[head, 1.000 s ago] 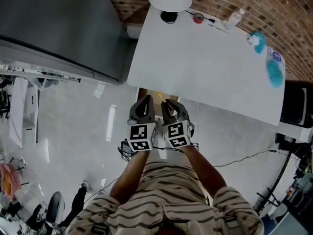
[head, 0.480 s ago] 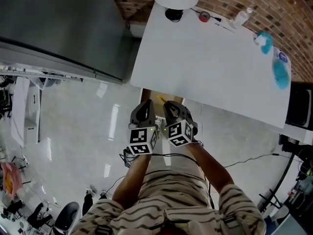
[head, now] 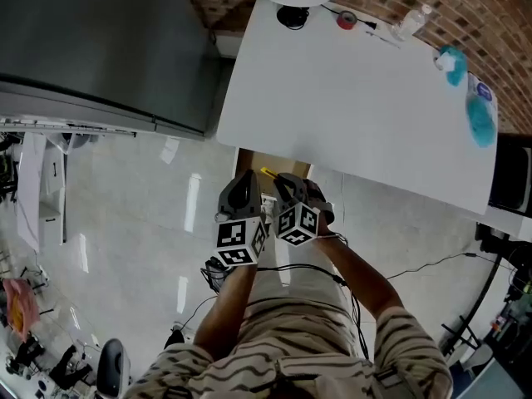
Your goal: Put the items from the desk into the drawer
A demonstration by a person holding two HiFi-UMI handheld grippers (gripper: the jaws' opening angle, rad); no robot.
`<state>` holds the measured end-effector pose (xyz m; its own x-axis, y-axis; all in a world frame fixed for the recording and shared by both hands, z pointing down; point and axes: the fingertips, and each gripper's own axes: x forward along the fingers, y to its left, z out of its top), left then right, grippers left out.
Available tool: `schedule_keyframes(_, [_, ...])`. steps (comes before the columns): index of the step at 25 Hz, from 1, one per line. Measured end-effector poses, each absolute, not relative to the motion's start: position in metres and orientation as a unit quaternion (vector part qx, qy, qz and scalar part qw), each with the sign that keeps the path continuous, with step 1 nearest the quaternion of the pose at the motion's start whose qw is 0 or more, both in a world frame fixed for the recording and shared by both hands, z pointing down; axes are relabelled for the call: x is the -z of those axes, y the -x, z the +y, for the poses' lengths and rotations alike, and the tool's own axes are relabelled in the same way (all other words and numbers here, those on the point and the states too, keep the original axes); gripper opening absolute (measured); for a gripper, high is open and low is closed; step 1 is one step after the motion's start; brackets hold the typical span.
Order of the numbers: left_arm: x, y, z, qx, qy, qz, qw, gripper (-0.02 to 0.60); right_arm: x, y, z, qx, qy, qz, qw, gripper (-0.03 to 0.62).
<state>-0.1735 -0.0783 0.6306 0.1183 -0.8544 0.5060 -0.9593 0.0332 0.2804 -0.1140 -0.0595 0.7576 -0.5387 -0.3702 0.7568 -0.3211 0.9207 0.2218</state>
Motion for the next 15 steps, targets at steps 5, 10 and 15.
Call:
schedule_keyframes(5, [-0.631,0.162,-0.075,-0.092,-0.697,-0.651,0.288,0.008,-0.780,0.116,-0.051,0.054,-0.159,-0.868,0.467,0.067])
schedule_keyframes(10, [-0.637,0.159,-0.069,-0.098,-0.698,-0.647,0.290,0.008,-0.816,0.113,-0.051,0.068,-0.132,-0.856,0.494,0.067])
schedule_keyframes(15, [-0.648,0.157,-0.068,-0.097,-0.700,-0.643,0.295,0.008,-0.855,0.109,-0.047,0.100,-0.099,-0.840,0.524,0.067])
